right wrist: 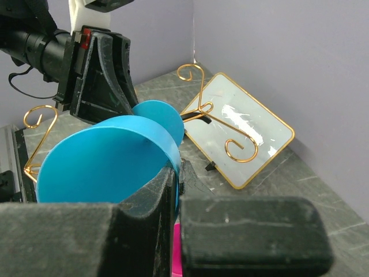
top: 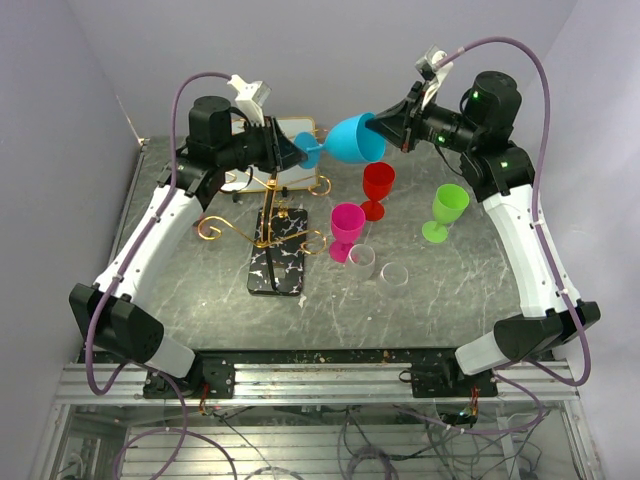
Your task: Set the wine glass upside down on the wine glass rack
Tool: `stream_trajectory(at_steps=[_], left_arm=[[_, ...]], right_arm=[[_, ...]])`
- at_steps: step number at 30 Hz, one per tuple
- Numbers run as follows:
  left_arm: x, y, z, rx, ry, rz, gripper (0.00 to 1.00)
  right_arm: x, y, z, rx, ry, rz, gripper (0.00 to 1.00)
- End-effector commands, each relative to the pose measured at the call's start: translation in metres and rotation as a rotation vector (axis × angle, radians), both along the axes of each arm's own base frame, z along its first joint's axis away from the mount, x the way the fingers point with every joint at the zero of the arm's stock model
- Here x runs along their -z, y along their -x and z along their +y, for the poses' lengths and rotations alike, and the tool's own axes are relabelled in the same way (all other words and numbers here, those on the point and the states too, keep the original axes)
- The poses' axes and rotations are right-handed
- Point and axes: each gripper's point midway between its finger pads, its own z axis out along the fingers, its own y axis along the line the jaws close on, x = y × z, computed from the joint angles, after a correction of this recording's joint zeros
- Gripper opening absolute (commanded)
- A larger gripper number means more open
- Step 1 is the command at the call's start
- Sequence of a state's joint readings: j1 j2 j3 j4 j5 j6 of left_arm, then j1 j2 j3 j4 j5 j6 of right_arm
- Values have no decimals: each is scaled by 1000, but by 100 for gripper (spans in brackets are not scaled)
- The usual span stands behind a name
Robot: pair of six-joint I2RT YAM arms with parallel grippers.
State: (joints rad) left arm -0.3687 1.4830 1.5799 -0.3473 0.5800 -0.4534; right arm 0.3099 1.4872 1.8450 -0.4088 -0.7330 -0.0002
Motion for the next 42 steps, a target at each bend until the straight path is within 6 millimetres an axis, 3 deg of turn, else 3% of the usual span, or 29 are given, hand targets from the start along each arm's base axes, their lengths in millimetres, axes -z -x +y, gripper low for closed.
stream_trajectory(at_steps=[1, 6, 10, 17, 21, 23, 26, 31, 36, 42], left_arm=[[-10, 2, 4, -5, 28, -25, 27], [-13, 1, 2, 6, 36, -32, 9], [-17, 0, 2, 14, 57, -45, 7], [-19, -9, 26, -48, 66, -59, 7], [-29, -16, 50, -123, 14, -123, 7], [-39, -16, 66, -175, -19, -166, 7], [-52, -17, 93, -265, -60, -215, 7], [-69, -16, 154, -478, -201, -307, 7], [-94, 1, 217, -697, -444, -438, 7], [-123, 29, 289, -978, -694, -527, 7]], right_arm=[[-11, 6, 0, -9, -11, -44, 0], [-7, 6, 1, -17, -8, -37, 0], [-3, 5, 1, -17, 1, -36, 0], [-5, 9, -5, 0, 36, -73, 44], [-10, 12, -16, 47, 58, -105, 57], [-13, 12, -25, 83, 69, -119, 63], [-11, 9, -41, 150, 93, -125, 82], [-3, 3, -71, 277, 150, -138, 99], [19, -14, -120, 465, 203, -99, 100], [76, -24, -157, 557, 300, 4, 100]])
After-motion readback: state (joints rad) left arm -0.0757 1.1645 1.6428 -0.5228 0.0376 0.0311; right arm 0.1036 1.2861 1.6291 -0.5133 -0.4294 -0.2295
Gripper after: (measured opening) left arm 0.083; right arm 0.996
